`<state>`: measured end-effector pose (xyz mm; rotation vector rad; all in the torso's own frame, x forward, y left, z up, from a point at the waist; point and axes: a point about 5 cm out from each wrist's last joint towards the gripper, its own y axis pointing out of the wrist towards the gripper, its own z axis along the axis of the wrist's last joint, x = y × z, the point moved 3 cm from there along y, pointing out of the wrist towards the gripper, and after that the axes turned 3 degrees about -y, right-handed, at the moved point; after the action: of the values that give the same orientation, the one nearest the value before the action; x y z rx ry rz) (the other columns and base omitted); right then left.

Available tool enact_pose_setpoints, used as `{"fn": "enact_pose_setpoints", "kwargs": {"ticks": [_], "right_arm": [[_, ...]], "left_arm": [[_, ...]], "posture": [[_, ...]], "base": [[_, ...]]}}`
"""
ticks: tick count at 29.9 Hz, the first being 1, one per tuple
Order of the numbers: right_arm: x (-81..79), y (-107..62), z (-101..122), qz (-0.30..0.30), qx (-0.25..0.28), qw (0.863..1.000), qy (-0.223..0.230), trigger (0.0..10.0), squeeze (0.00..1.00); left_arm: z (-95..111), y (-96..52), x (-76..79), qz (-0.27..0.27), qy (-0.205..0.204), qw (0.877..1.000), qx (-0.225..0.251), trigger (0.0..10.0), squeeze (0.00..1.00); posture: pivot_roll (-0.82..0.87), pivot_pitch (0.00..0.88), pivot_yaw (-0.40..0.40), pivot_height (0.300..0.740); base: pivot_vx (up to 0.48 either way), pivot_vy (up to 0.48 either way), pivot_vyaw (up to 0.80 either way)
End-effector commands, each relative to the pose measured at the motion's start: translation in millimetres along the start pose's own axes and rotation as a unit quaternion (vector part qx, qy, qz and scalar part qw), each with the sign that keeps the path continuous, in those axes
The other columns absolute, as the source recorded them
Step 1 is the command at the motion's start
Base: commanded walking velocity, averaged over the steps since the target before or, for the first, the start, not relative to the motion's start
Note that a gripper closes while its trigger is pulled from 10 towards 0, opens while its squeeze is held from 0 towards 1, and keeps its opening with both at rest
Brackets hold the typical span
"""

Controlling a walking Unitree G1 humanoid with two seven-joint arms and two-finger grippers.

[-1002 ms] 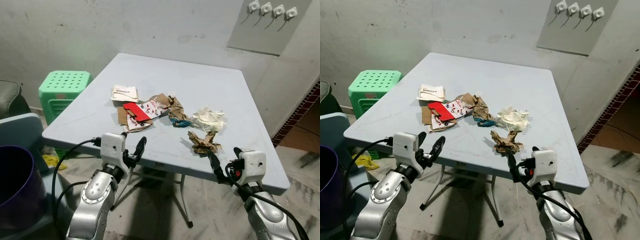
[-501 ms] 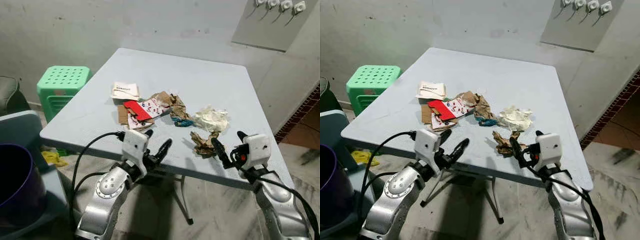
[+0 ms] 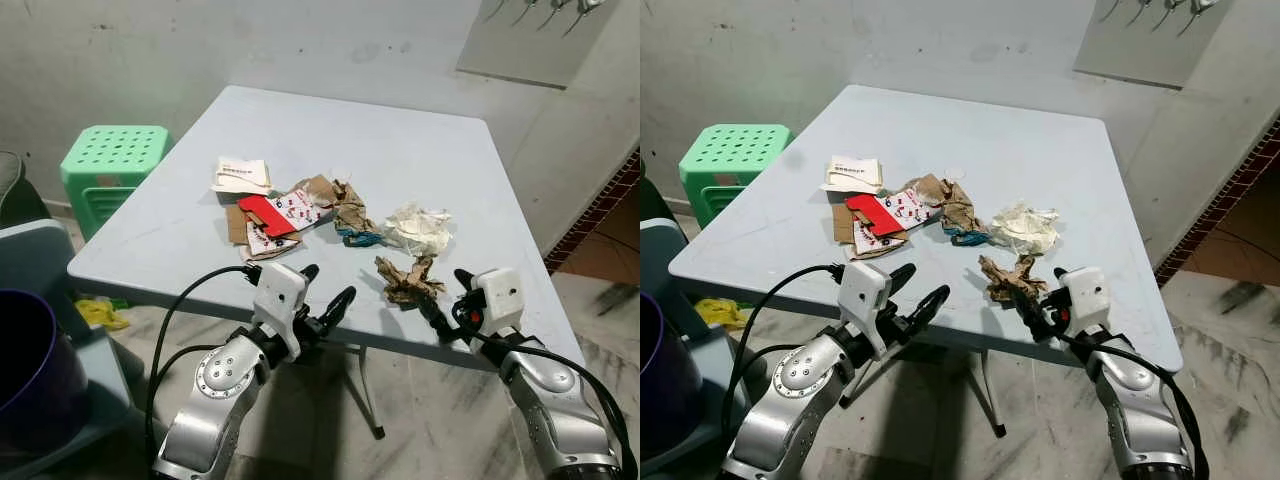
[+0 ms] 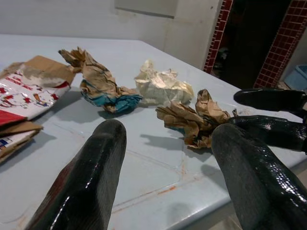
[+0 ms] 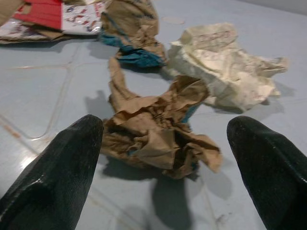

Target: Picking trash to rubbish bin

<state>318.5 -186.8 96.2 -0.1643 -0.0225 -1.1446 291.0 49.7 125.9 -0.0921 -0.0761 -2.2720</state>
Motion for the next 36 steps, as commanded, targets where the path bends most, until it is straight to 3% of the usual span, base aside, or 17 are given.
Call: {"fn": "enact_pose_setpoints", "kwargs": {"ticks": [1,12,21,23,24,25,26,36], "right_arm": [[3.3,0.3,0,0.007,-0.005,1.0,0.001,10.0,0.0],[-4.5,4.9,-15,0.028,-0.041,0.999,-0.01,10.0,0.0],[-7.4,11.7,-20,0.035,-0.042,0.998,-0.036,10.0,0.0],[-8.4,13.9,-18,0.031,-0.036,0.998,-0.043,5.5,0.0],[-9.2,15.6,-18,0.031,-0.035,0.998,-0.036,1.1,0.0],[-9.4,15.9,-18,0.032,-0.035,0.998,-0.033,1.1,0.0],[-9.3,16.4,-17,0.03,-0.032,0.999,-0.033,0.0,0.0],[-14.9,15.2,-14,0.045,-0.002,0.998,-0.04,0.0,0.0]], "left_arm": [[4,-0.1,5.4,-0.009,0.0,1.0,0.006,10.0,0.0],[3,-3.2,7.8,-0.005,-0.007,1.0,0.006,10.0,0.0],[3,-5.3,8.1,-0.001,-0.009,1.0,0.005,10.0,0.0],[3,-5.2,8.5,-0.001,-0.009,1.0,0.005,10.0,0.0],[3,-5.0,8.7,-0.001,-0.01,1.0,0.005,10.0,0.0],[4,-4.9,8.7,-0.001,-0.01,1.0,0.005,10.0,0.0],[4,-4.9,8.6,0.0,-0.01,1.0,0.006,10.0,0.0],[3,-6.4,8.9,0.002,-0.009,1.0,0.005,10.0,0.0]], "posture": [[0.0,0.119,-0.079,0.74],[0.01,0.129,-0.084,0.74],[0.02,0.13,-0.085,0.74],[0.02,0.129,-0.089,0.74],[0.02,0.129,-0.089,0.74],[0.02,0.129,-0.089,0.74],[0.02,0.129,-0.089,0.74],[0.03,0.119,-0.091,0.74]], "base": [[0.0,0.0,0.0],[0.0,0.0,0.0],[0.0,0.0,0.0],[0.0,0.0,0.0],[0.0,0.0,0.0],[0.0,0.0,0.0],[0.0,0.0,0.0],[0.0,0.0,0.0]]}}
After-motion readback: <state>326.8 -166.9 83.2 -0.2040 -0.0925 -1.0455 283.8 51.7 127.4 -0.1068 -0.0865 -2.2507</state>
